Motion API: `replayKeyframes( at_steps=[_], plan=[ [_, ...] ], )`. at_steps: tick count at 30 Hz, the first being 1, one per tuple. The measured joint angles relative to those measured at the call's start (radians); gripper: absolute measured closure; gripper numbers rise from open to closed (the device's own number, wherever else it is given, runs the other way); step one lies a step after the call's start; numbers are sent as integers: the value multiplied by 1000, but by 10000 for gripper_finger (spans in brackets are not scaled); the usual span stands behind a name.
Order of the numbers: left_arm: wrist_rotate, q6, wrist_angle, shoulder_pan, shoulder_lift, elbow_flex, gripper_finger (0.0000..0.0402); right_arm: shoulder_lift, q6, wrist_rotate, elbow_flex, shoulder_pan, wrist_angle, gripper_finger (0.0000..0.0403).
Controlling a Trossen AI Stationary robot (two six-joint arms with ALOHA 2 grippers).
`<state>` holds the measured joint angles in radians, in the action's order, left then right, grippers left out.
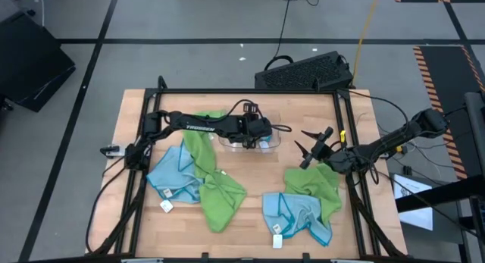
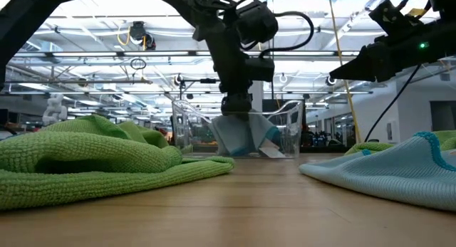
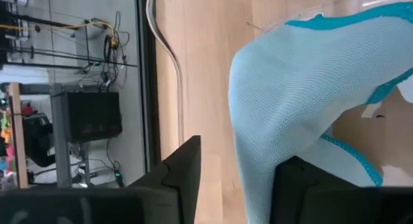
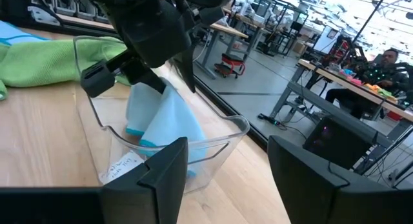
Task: Fold microfiber towels
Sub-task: Put the folded top right blue microfiber cloth into the transparent bin
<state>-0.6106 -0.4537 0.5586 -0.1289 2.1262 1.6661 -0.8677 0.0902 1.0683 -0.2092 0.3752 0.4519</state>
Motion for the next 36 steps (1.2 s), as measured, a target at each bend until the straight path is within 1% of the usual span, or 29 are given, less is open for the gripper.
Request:
replayKeyframes(
  at_steps=[8,12,14,15,18,19,21,25,29,32,33,36],
  plan=[
    [25,176,97,-2,-43,0,256,0,0,0,0,0,0,197],
    [101,199,122,-6,-50,0,260,0,1,1,0,-1,18,197],
    [127,197,126,-5,-49,0,278,0,0,0,0,-2,53,197],
    [138,190,126,-5,-49,0,294,0,0,-2,0,-4,73,197],
    [147,175,116,-5,-49,0,365,-5,-6,-51,0,-25,157,197],
    [147,174,112,-5,-49,0,381,-10,-11,-71,0,-34,191,197],
    [124,168,100,-5,-49,0,385,-31,-28,-119,0,-64,260,197],
    [72,149,88,-5,-73,0,389,-100,-61,-234,-19,-129,325,197],
    [69,177,61,-5,-144,0,391,-199,-96,-343,-96,-200,323,197],
    [69,194,67,-5,-185,0,390,-293,-52,-393,-172,-247,323,196],
    [69,197,68,-5,-193,0,392,-325,-35,-395,-198,-263,321,194],
    [69,212,77,-5,-223,0,393,-421,14,-429,-273,-314,315,175]
  ],
)
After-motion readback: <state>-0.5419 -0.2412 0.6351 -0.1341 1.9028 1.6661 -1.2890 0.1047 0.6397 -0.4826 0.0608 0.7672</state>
